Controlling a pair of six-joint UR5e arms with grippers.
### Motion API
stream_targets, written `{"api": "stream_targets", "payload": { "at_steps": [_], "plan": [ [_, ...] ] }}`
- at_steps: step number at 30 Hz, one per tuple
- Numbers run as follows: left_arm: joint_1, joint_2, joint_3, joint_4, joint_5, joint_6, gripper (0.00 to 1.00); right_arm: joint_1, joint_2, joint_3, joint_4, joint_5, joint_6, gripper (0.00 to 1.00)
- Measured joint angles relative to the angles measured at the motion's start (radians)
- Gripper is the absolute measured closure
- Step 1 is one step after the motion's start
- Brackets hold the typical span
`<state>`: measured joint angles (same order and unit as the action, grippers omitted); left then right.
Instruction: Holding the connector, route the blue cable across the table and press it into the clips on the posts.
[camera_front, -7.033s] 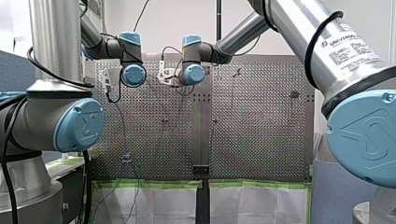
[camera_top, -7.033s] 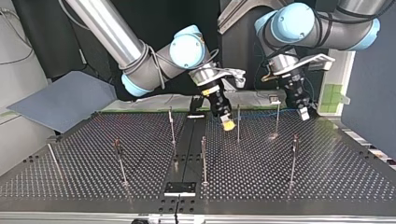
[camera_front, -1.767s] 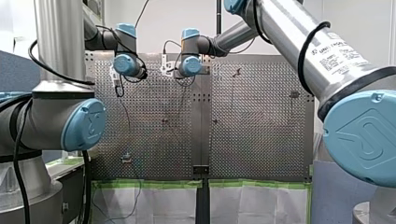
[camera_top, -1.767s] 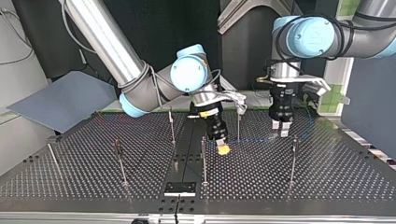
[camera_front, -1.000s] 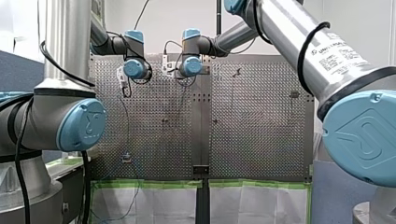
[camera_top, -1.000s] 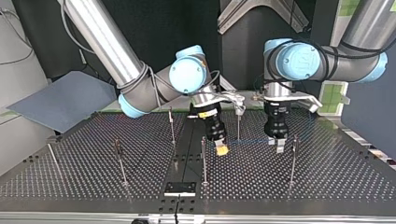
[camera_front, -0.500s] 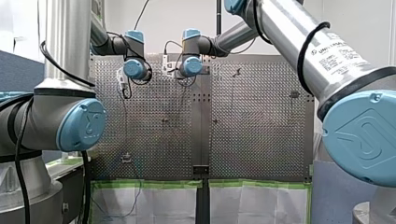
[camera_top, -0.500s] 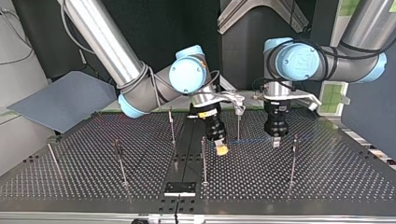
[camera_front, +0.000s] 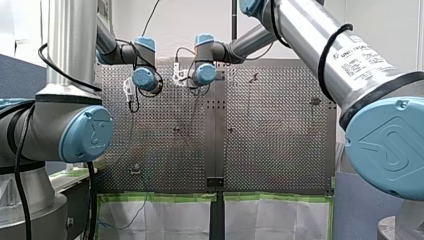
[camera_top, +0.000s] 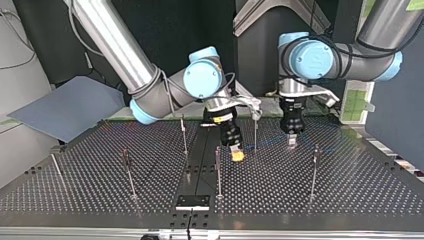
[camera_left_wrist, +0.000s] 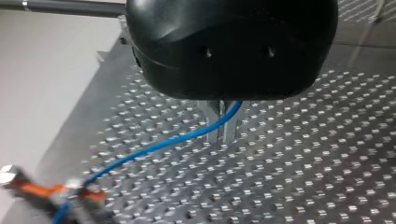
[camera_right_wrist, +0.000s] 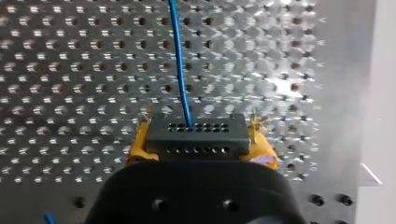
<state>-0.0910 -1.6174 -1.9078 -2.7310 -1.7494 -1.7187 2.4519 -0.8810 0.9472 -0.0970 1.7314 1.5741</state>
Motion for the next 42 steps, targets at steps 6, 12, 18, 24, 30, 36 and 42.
{"api": "stream_targets", "payload": {
  "at_steps": [6,12,18,24,30,36,42],
  "plan": [
    [-0.012,0.0,-0.06,0.027,-0.013,0.006,1.0,-0.003,0.001,0.04,-0.001,0.002,0.0,1.0],
    [-0.024,0.0,-0.089,0.046,-0.014,0.006,1.0,-0.004,0.003,0.074,-0.003,0.002,0.0,1.0],
    [-0.035,-0.001,-0.111,0.067,-0.014,0.005,1.0,-0.004,0.005,0.114,-0.003,0.002,0.0,1.0],
    [-0.042,-0.027,-0.138,0.082,-0.024,0.003,1.0,-0.004,0.007,0.161,-0.004,0.002,-0.001,1.0],
    [-0.05,-0.058,-0.173,0.111,-0.038,0.0,1.0,-0.004,0.007,0.205,-0.004,0.001,-0.003,1.0],
    [-0.057,-0.083,-0.197,0.137,-0.041,0.0,1.0,-0.004,0.007,0.245,-0.005,-0.001,-0.004,1.0],
    [-0.066,-0.135,-0.215,0.166,-0.043,0.0,1.0,-0.004,0.007,0.282,-0.007,0.0,-0.003,1.0]
  ]
}}
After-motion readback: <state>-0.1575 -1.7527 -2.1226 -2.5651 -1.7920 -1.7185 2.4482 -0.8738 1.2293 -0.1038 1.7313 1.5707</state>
